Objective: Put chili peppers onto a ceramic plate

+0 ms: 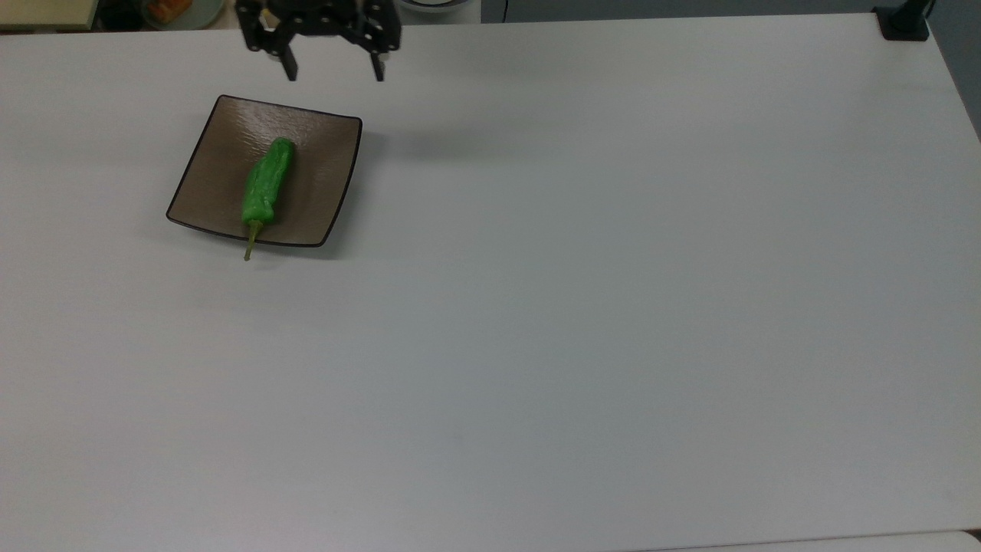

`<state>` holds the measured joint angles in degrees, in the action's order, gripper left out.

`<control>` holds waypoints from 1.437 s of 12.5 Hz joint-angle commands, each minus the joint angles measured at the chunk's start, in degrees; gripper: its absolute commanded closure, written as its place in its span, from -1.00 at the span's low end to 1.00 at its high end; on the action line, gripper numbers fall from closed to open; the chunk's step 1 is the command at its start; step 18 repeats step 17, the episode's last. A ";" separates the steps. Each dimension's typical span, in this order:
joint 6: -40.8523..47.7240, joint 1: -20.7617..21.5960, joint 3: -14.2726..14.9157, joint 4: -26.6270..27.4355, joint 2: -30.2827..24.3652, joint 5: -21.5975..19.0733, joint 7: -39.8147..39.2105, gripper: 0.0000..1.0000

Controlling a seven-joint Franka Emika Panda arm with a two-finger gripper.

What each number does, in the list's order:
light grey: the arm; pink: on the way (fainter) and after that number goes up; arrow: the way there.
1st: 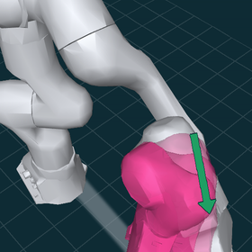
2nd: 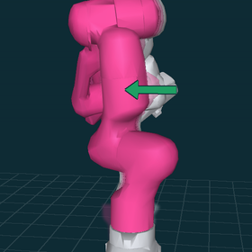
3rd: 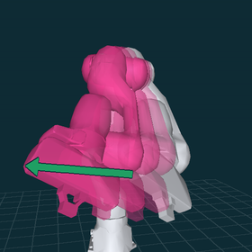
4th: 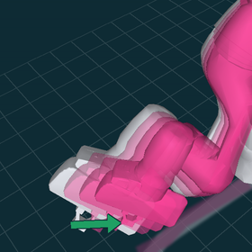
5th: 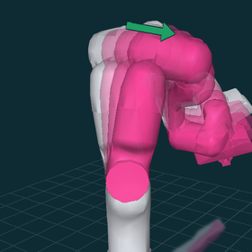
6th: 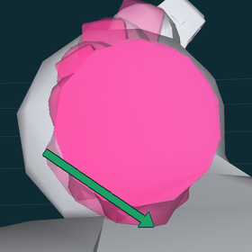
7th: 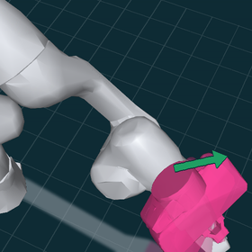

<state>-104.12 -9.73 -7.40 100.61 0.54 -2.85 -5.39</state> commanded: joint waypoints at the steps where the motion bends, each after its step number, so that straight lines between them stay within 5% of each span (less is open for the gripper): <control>1: 1.29 5.77 0.28 0.11 -0.37 3.38 3.98 -1.00; 7: 4.19 8.83 1.15 -2.26 0.34 3.38 4.07 -1.00; 10: 4.19 16.48 8.69 -2.17 0.25 3.38 4.07 -1.00; 18: 3.84 16.41 9.07 -2.17 -0.01 3.11 4.16 -1.00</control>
